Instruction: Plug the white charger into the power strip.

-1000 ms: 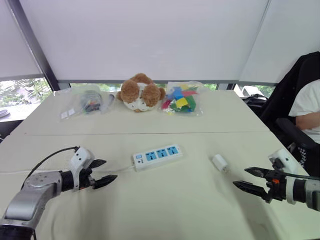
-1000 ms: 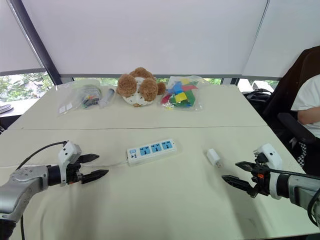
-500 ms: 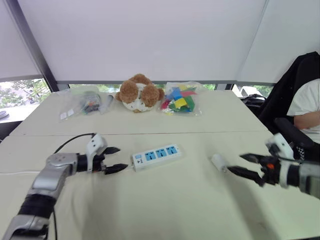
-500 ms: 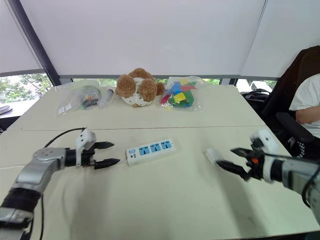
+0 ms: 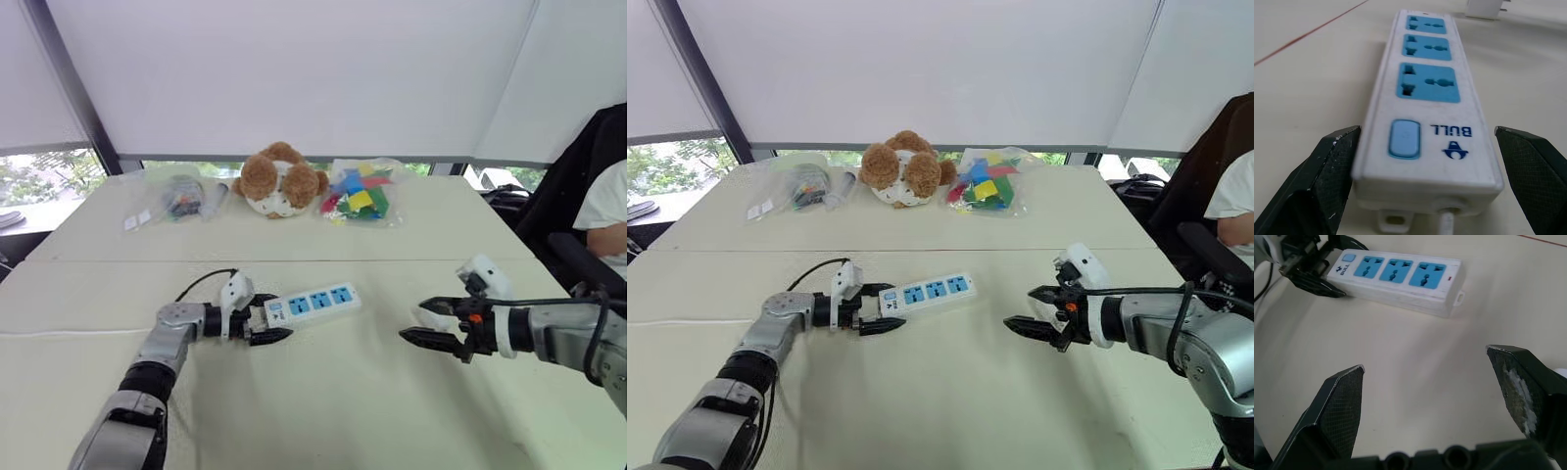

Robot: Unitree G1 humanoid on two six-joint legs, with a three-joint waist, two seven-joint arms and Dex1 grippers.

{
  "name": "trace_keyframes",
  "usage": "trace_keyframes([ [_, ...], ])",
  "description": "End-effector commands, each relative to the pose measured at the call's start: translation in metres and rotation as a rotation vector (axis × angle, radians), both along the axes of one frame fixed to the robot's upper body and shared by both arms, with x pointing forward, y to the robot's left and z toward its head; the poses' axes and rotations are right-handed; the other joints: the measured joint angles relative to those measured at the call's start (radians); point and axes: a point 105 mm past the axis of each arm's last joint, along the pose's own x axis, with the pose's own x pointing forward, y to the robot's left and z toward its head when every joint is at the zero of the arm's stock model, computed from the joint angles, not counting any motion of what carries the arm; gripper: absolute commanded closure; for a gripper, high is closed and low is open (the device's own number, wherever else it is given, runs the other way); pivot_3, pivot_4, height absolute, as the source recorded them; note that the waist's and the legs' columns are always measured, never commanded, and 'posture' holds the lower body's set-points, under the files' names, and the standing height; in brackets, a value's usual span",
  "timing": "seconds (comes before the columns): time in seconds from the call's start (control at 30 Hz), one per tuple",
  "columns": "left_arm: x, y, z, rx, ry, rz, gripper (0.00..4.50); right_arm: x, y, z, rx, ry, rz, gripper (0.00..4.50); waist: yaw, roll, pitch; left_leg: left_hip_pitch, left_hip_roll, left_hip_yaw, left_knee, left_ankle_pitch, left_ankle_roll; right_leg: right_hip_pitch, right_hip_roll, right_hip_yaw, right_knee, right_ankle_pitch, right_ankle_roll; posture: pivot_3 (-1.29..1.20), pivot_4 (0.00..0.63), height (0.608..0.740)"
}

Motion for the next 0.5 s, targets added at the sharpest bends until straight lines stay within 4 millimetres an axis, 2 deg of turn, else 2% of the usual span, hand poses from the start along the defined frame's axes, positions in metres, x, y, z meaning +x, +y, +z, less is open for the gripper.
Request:
trace_keyframes([
  [0.03,0.005,0.003,0.009,-0.040,-0.047,0.018,0.00,-0.004,-0.001,0.010,-0.020,-0.032,0.013,0.16,0.004,0.000,0.000,0.000,0.000,0.000,0.000,0.000,0.000,0.000,0.000,0.000,0.000,0.000,0.000,0.00,0.150,0.739],
  [0.4,0.007,0.003,-0.002,-0.039,-0.072,0.061,0.00,-0.004,-0.011,0.010,-0.057,-0.014,0.007,0.16,0.006,0.000,0.000,0.000,0.000,0.000,0.008,0.000,0.000,0.004,0.000,0.000,0.001,0.001,0.001,0.00,0.150,0.739],
  [0.5,0.007,0.000,-0.003,-0.058,-0.070,0.060,0.90,-0.001,-0.015,0.013,-0.055,-0.008,-0.004,0.00,0.007,0.001,-0.001,0.000,0.000,0.000,0.009,0.000,0.000,0.004,0.000,0.000,0.001,0.001,0.002,0.00,0.150,0.739],
])
